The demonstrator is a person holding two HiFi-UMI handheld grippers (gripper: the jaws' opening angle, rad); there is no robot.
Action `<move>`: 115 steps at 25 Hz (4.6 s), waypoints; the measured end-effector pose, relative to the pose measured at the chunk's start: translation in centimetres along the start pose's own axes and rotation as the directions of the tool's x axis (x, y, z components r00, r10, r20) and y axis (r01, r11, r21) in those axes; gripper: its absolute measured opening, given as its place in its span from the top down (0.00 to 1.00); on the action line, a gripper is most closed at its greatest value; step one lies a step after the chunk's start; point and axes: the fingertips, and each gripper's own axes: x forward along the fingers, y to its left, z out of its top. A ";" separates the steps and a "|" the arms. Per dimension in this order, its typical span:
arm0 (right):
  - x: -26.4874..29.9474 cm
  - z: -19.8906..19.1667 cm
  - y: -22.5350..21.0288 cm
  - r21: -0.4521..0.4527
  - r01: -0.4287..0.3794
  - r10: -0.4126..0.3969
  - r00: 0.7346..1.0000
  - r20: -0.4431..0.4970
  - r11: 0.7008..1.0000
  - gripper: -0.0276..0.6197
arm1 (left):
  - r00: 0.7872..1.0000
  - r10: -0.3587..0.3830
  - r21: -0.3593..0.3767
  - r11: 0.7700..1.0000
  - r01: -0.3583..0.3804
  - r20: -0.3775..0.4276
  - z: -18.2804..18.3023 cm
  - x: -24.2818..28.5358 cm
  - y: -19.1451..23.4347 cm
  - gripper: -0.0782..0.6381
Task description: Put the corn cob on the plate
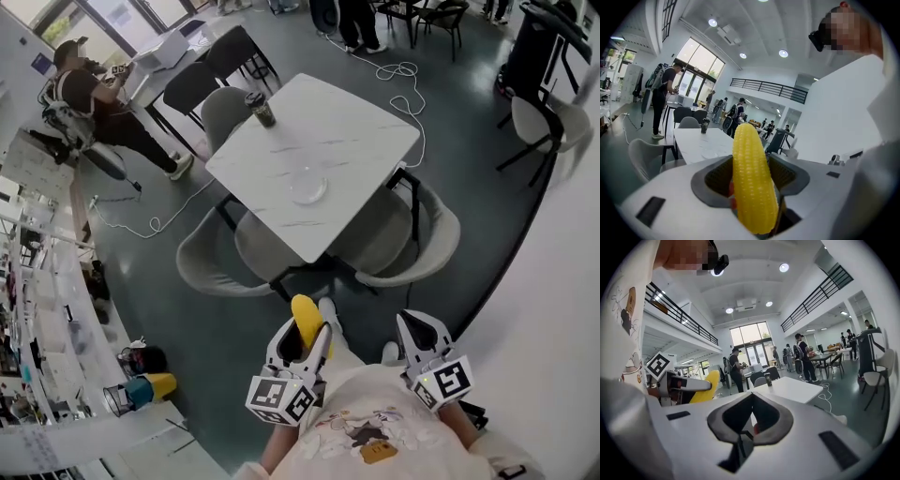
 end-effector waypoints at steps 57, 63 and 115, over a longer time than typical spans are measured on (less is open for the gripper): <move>36.1 9.2 -0.8 -0.084 -0.014 0.013 1.000 -0.016 0.996 0.95 | 0.981 -0.148 0.024 0.988 0.152 -0.125 16.3 23.2 21.1 0.55; 38.8 8.8 -3.1 -0.105 -0.044 0.041 0.999 -0.035 0.993 0.95 | 0.979 -0.120 -0.022 0.993 0.118 -0.167 15.1 26.3 22.3 0.55; 55.3 -16.7 -15.1 0.018 -0.087 0.088 0.949 -0.302 0.996 0.95 | 0.920 0.032 -0.023 0.999 -0.045 -0.390 -4.3 47.2 35.2 0.55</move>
